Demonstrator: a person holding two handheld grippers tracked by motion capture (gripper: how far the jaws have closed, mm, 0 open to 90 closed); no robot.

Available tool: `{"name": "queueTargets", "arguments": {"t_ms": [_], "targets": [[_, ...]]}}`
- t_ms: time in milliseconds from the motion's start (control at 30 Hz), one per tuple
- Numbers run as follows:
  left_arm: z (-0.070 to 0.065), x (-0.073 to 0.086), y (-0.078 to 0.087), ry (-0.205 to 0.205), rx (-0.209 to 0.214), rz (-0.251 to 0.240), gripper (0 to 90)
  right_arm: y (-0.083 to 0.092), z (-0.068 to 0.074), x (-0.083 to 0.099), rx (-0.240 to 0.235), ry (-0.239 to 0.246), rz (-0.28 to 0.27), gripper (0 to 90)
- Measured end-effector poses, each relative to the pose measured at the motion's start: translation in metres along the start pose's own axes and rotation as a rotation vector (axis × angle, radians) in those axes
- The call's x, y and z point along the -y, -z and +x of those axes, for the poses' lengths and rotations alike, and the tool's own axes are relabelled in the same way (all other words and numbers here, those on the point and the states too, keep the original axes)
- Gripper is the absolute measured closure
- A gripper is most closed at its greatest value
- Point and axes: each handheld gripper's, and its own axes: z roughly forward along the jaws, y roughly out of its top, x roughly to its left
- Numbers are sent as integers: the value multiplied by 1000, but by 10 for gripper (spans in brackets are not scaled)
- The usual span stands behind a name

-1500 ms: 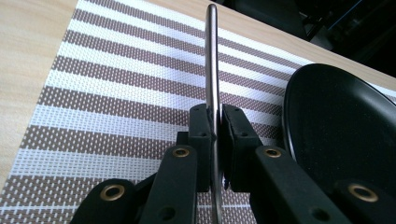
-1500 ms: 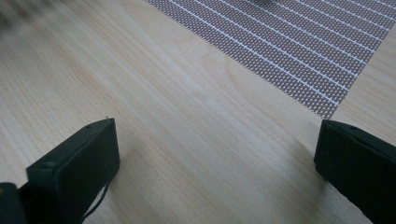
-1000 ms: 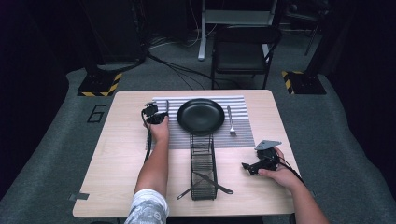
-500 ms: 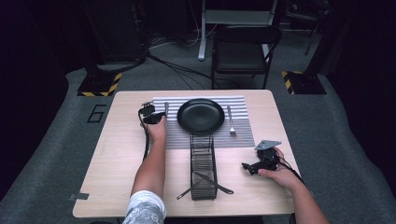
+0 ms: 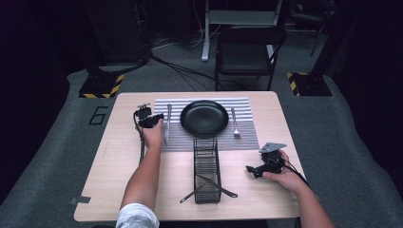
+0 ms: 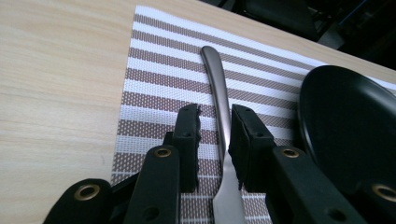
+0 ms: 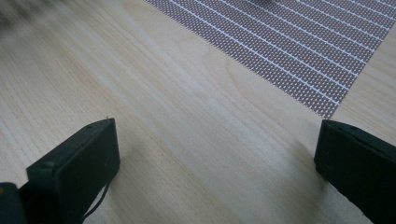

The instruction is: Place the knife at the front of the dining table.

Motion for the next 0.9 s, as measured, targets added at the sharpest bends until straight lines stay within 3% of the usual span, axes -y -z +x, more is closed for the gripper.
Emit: {"name": "queueTargets", "arguments": {"t_ms": [267, 467, 900], "targets": [[8, -10, 34, -39, 30, -23, 721, 0, 0, 0, -1, 3, 1, 0], [16, -17, 61, -41, 57, -33, 715, 0, 0, 0, 0, 4, 0, 0], [22, -4, 107, -119, 118, -24, 686, 0, 0, 0, 0, 3, 1, 0]]}}
